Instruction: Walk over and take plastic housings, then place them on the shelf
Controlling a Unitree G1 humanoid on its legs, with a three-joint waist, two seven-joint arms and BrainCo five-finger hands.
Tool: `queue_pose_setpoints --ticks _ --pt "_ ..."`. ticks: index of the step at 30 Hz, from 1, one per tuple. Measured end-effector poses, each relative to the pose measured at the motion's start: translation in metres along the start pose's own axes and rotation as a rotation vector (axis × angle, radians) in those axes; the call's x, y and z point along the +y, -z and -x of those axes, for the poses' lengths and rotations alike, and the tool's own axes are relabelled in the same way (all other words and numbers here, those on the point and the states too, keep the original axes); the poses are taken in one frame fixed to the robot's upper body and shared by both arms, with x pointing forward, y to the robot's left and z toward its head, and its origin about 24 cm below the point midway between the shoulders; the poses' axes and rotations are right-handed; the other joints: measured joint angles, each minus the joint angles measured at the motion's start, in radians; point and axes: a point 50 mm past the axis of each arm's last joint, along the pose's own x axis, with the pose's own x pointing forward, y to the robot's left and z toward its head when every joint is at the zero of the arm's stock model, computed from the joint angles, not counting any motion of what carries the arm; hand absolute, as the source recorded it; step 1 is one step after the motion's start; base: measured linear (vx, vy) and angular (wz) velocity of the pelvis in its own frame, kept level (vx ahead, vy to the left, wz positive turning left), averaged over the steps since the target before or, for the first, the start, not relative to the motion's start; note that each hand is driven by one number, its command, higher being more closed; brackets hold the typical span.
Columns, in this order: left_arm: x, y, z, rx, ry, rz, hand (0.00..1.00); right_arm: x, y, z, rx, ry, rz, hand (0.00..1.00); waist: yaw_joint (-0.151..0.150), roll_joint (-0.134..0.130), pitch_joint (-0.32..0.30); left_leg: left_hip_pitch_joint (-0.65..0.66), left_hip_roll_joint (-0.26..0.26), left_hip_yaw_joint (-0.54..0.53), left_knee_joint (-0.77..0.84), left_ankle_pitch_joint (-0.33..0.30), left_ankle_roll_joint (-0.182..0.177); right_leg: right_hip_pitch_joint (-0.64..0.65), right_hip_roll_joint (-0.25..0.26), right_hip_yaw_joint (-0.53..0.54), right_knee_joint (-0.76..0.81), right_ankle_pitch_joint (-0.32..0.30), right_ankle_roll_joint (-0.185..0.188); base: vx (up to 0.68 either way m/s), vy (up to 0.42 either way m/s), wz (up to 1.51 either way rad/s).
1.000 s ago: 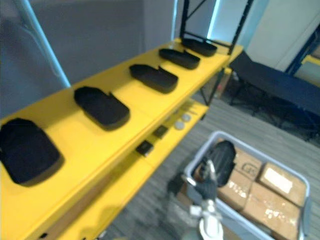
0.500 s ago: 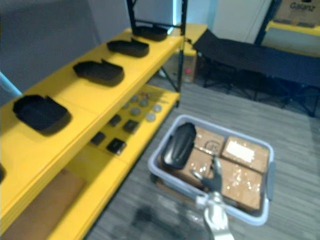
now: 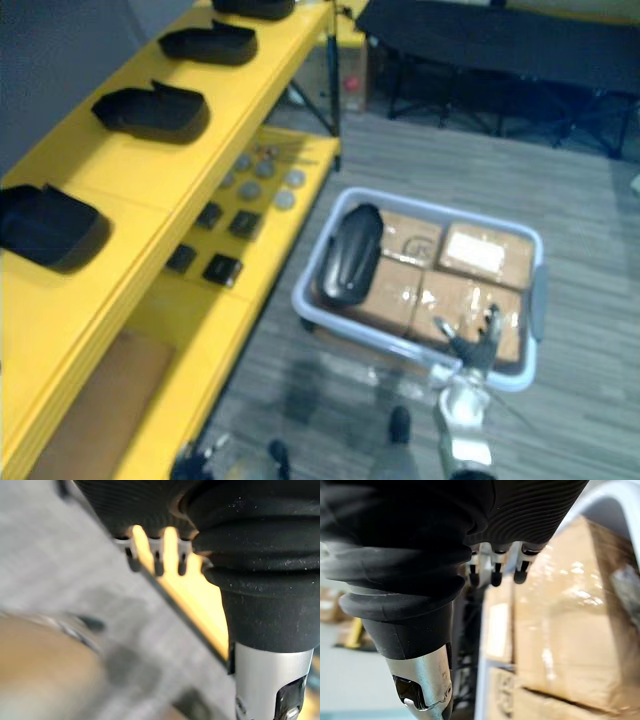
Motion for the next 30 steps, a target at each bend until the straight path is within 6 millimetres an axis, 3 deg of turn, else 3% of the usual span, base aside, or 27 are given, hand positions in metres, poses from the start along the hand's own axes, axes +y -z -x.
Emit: queue_pose_setpoints --ticks 2,5,9,12,19,25,30 --pt "-0.010 -0.007 0.000 -0.037 0.040 -0.018 0.00 0.000 -0.009 -0.022 0.020 0.084 -0.042 0.00 0.030 -0.004 0.037 -0.022 -0.002 -0.026 0.031 -0.011 0.004 -0.002 -0.002 -0.010 0.000 0.005 0.000 -0.07 -0.010 0.12" --pt "-0.008 -0.008 -0.001 -0.039 0.042 -0.028 0.00 0.005 -0.030 -0.046 0.010 0.119 -0.067 0.00 0.057 -0.003 0.071 -0.051 -0.011 -0.069 0.048 -0.011 0.005 0.000 -0.009 -0.043 -0.001 0.008 0.001 -0.09 -0.008 0.38" --pt "-0.008 -0.010 -0.001 -0.045 0.056 -0.012 0.00 0.013 -0.069 -0.073 -0.041 0.123 -0.095 0.00 0.090 0.023 0.101 -0.088 -0.037 -0.152 0.064 -0.008 0.009 0.012 -0.025 -0.108 0.000 0.010 0.004 -0.06 0.002 0.38" --pt "0.003 -0.007 -0.002 -0.034 0.043 -0.032 0.00 0.016 -0.088 -0.084 -0.059 0.126 -0.084 0.00 0.110 0.033 0.125 -0.093 -0.054 -0.174 0.066 -0.004 0.016 0.027 -0.039 -0.134 0.000 0.013 0.008 -0.02 0.025 0.24" --pt "0.032 0.041 0.015 0.144 -0.018 -0.058 0.00 0.016 -0.105 -0.095 -0.067 0.118 -0.051 0.00 0.134 0.025 0.159 -0.121 -0.090 -0.234 0.089 -0.004 0.019 0.032 -0.070 -0.175 0.000 0.022 0.021 -0.04 0.041 0.16" --pt "0.028 0.041 0.017 0.118 0.037 -0.062 0.00 0.025 -0.117 -0.105 -0.012 0.081 0.032 0.00 0.139 0.035 0.212 -0.130 -0.098 -0.245 0.123 -0.008 0.027 0.041 -0.077 -0.193 0.000 0.013 0.010 -0.08 0.017 0.04" --pt "0.019 0.042 0.018 0.104 0.080 -0.062 0.00 0.012 -0.126 -0.117 0.056 0.087 0.079 0.00 0.150 0.060 0.240 -0.158 -0.095 -0.260 0.143 -0.008 0.027 0.021 -0.081 -0.223 0.034 0.011 0.004 -0.04 0.011 0.06"
